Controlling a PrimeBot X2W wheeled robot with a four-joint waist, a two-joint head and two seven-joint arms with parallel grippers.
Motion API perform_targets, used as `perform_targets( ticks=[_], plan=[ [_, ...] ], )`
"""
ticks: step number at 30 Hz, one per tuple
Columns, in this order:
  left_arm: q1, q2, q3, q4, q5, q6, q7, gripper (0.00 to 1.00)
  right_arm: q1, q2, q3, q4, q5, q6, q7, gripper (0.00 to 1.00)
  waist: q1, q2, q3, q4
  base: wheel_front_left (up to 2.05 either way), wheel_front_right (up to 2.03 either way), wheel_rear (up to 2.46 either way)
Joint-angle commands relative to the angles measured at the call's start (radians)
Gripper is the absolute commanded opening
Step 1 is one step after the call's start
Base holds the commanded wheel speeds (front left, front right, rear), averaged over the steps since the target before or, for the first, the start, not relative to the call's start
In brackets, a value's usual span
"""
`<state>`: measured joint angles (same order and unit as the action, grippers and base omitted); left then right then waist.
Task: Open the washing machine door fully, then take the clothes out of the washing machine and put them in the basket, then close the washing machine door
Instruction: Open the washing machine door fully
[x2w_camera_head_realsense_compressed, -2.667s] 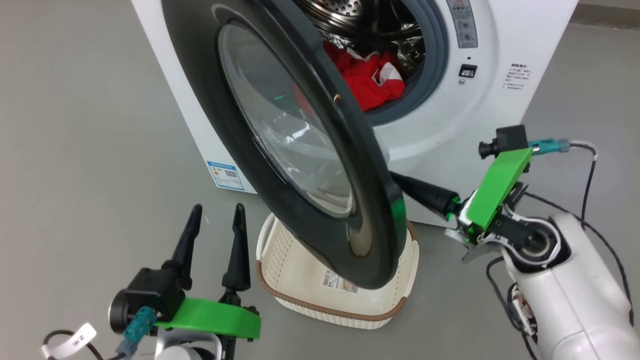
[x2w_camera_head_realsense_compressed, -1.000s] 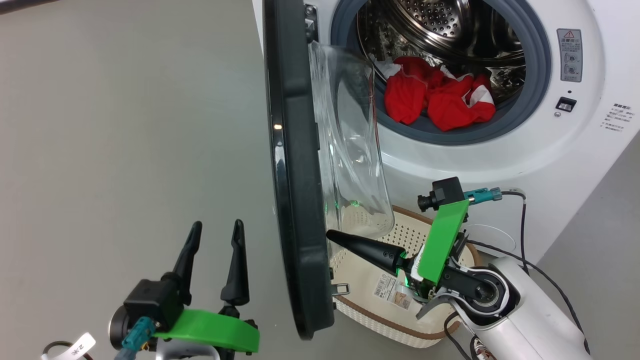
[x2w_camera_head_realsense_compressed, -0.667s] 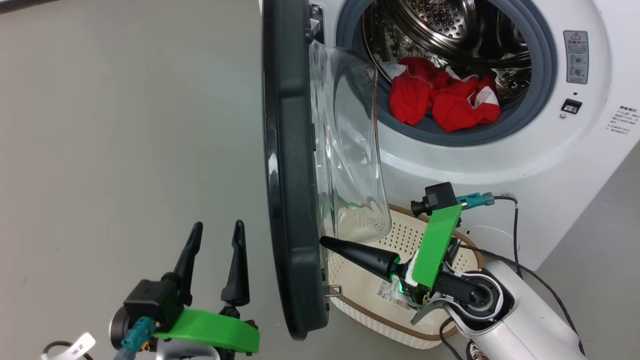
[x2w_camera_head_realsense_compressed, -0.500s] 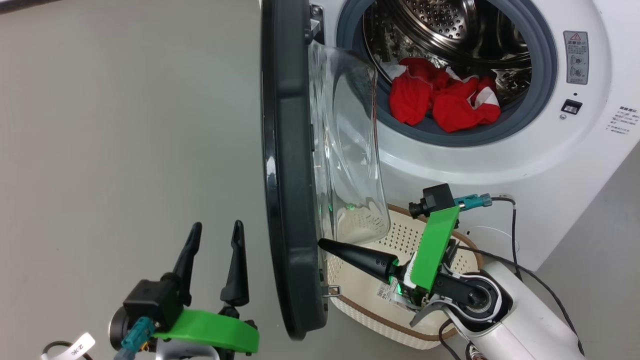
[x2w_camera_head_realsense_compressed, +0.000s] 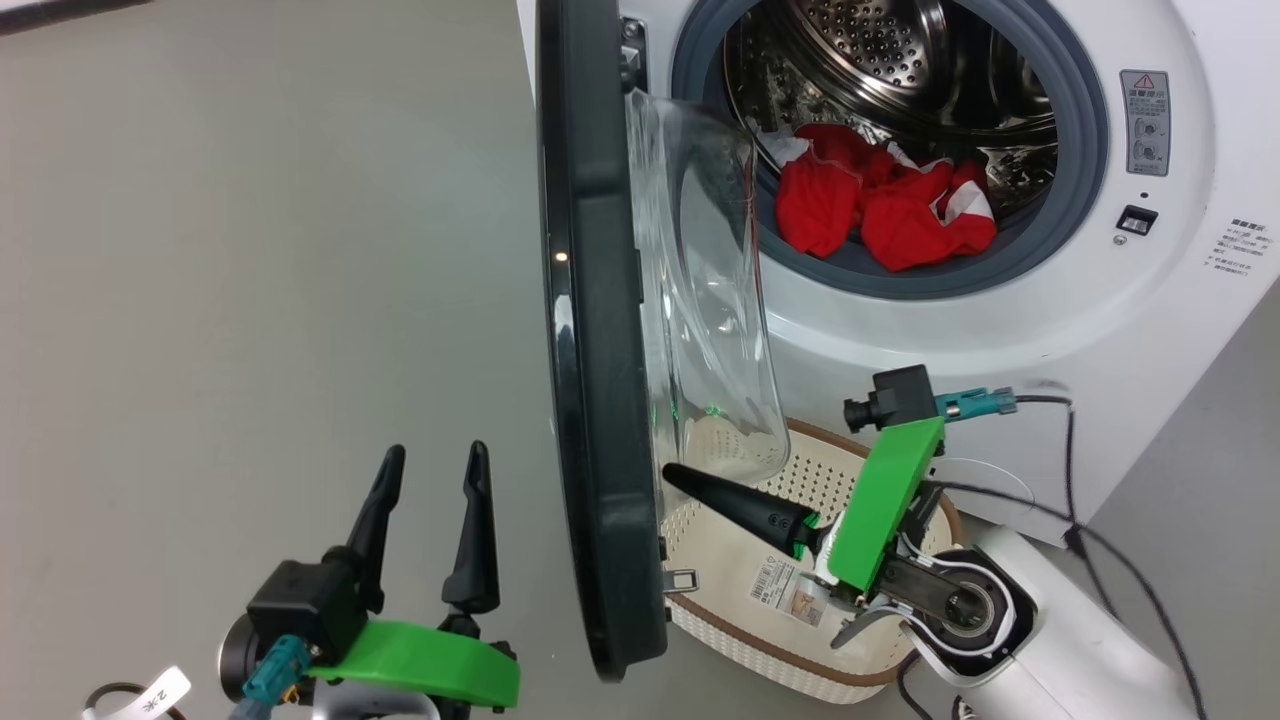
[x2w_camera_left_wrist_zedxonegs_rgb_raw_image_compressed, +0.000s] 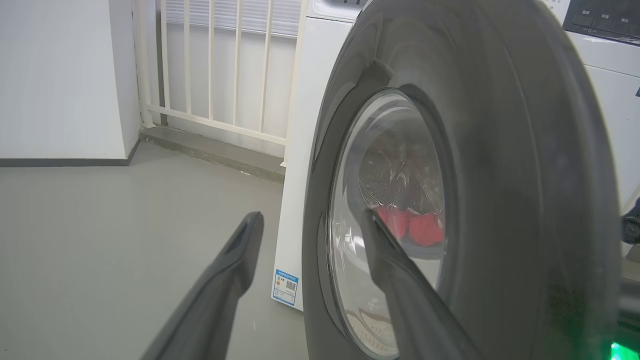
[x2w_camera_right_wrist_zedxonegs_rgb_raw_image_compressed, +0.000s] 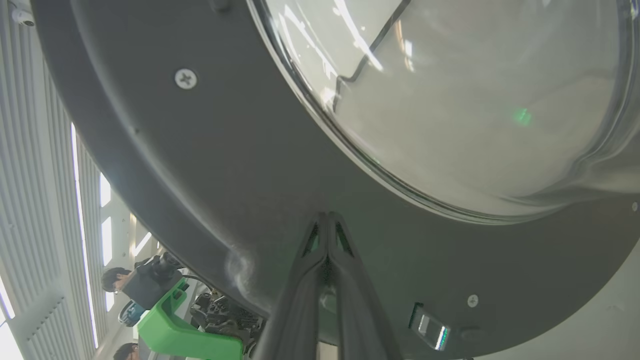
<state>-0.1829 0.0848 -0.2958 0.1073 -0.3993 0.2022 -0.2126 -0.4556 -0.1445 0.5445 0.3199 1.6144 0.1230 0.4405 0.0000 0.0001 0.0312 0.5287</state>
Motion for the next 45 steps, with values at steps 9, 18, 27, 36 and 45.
perform_targets(
  ticks=[9,18,27,36,45],
  plan=[
    [0.001,0.03,0.008,-0.044,-0.004,-0.01,-0.002,1.0,0.041,-0.036,0.002,-0.109,-0.285,0.008,-0.224,1.0,0.0,-0.0001,-0.001,-0.001,0.0,0.0,0.0],
    [0.023,0.034,-0.009,-0.055,0.003,-0.003,-0.003,1.0,0.153,-0.031,-0.079,-0.181,-0.622,0.008,-0.374,1.0,0.0,-0.0001,-0.009,-0.003,0.0,0.0,0.0],
    [0.037,0.036,-0.013,-0.062,0.006,0.004,-0.013,1.0,0.28,0.054,-0.26,-0.226,-1.049,0.008,-0.5,1.0,0.0,-0.0001,-0.01,-0.007,0.0,0.0,0.0],
    [0.05,0.041,-0.009,-0.073,0.014,0.005,-0.031,1.0,0.406,0.093,-0.404,-0.289,-1.355,0.008,-0.602,1.0,0.0,-0.0001,-0.011,-0.018,0.0,0.0,0.0],
    [0.064,0.039,-0.008,-0.076,0.024,0.001,-0.042,1.0,0.49,0.094,-0.413,-0.309,-1.382,0.008,-0.653,1.0,0.0,-0.0001,-0.013,-0.032,0.0,0.0,0.0]
  ],
)
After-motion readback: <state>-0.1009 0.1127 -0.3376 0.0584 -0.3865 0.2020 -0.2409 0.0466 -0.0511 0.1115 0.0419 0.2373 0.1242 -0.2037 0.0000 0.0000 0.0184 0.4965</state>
